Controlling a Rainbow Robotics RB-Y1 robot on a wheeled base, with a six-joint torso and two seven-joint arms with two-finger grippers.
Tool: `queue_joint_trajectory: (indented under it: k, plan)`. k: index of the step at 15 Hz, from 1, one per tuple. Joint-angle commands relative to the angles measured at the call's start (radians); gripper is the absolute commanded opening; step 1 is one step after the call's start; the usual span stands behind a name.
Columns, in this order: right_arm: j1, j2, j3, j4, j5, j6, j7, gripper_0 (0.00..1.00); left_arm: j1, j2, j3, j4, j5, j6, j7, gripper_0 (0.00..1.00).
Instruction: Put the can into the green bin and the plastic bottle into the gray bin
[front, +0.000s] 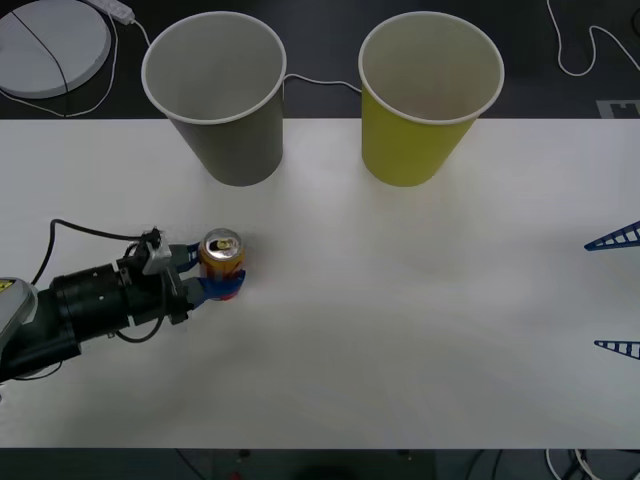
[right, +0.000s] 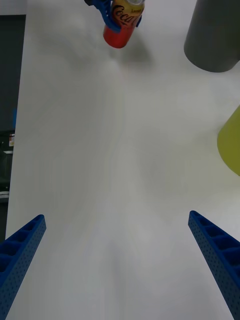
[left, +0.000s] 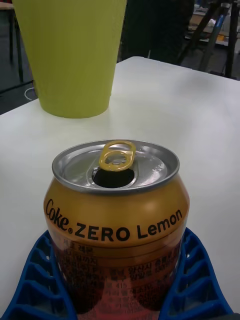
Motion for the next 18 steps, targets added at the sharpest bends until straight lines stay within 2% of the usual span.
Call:
queue_joint_trajectory:
  k: [1, 2, 4, 8, 10, 14, 16, 18]
  plan:
    - [0.000, 0.000, 0.000, 0.000, 0.000, 0.000, 0.000, 1.00, 0.009, 0.055, 0.000, -0.089, -0.045, -0.002, 0.160, 0.00]
    - [0.000, 0.000, 0.000, 0.000, 0.000, 0.000, 0.000, 1.00, 0.020, 0.070, 0.006, -0.131, -0.064, -0.002, 0.212, 0.00]
    - [0.000, 0.000, 0.000, 0.000, 0.000, 0.000, 0.000, 1.00, 0.061, 0.107, 0.035, -0.259, -0.154, -0.002, 0.352, 0.00]
    - [0.000, 0.000, 0.000, 0.000, 0.000, 0.000, 0.000, 1.00, 0.176, 0.167, 0.146, -0.583, -0.407, -0.036, 0.640, 0.00]
    - [0.000, 0.000, 0.000, 0.000, 0.000, 0.000, 0.000, 1.00, 0.195, 0.169, 0.218, -0.712, -0.495, -0.153, 0.792, 0.00]
    - [0.000, 0.000, 0.000, 0.000, 0.000, 0.000, 0.000, 1.00, 0.162, 0.210, 0.304, -0.904, -0.601, -0.337, 1.042, 0.00]
    - [0.000, 0.000, 0.000, 0.000, 0.000, 0.000, 0.000, 1.00, 0.081, 0.248, 0.308, -0.965, -0.625, -0.432, 1.179, 0.00]
    - [0.000, 0.000, 0.000, 0.000, 0.000, 0.000, 0.000, 1.00, -0.035, 0.253, 0.290, -0.968, -0.639, -0.518, 1.280, 0.00]
